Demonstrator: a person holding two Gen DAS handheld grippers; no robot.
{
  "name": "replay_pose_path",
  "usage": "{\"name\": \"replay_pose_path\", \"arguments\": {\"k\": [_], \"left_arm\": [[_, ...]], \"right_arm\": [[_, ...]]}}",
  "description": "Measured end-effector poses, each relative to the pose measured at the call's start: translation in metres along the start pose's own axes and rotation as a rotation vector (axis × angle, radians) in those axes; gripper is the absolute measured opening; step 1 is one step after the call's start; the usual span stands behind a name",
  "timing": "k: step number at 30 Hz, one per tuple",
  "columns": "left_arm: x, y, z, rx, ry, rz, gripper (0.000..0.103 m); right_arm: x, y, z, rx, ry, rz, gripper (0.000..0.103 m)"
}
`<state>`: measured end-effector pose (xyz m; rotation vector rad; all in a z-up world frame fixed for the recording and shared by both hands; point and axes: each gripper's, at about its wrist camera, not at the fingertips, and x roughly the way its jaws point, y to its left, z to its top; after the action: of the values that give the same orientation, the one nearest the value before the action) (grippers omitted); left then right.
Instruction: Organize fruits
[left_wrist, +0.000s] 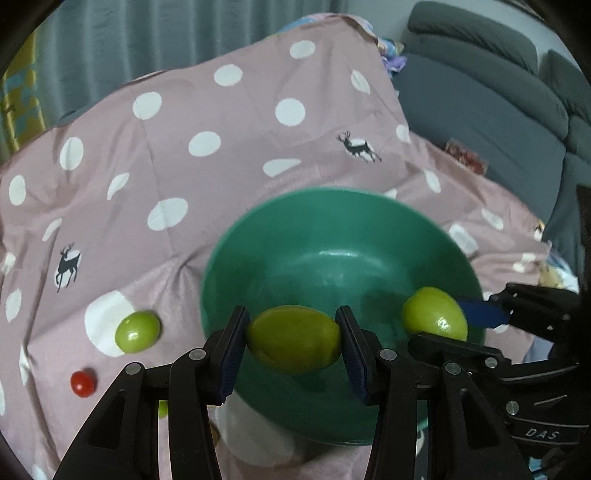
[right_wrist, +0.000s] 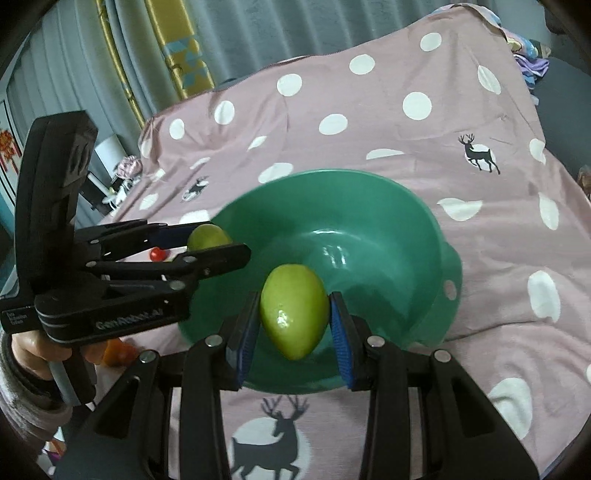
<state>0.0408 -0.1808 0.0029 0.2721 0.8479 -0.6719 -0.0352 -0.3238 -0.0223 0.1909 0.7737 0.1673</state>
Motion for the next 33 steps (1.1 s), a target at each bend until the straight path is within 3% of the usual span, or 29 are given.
{"name": "replay_pose_path", "arguments": {"k": [11, 14, 16, 19, 26, 33], "left_arm": [[0.01, -0.01, -0.006, 0.067, 0.019, 0.049, 0.049], [0.007, -0.006, -0.006, 0.054, 0.006, 0.055, 0.05], [0.0, 0.0, -0.005, 0.028, -0.017, 0.043, 0.063], [-0.018, 0.011, -0.004, -0.016, -0.076, 0.024, 0.075], [-0.054, 0.057, -0.016, -0.136, -0.135, 0.092, 0.076], [-0.069, 0.111, -0.058, -0.288, -0.098, 0.201, 0.077]], "right_arm": [[0.006, 0.002, 0.001, -0.063, -0.001, -0.067, 0.038], [0.004, 0.001, 0.001, -0.049, -0.002, -0.066, 0.043], [0.003, 0.0, 0.0, -0.043, -0.005, -0.069, 0.046], [0.0, -0.002, -0.001, -0.021, -0.015, -0.054, 0.046], [-0.018, 0.003, -0.001, 0.002, -0.063, -0.036, 0.052], [-0.029, 0.014, 0.001, 0.007, -0.079, 0.014, 0.06]]}}
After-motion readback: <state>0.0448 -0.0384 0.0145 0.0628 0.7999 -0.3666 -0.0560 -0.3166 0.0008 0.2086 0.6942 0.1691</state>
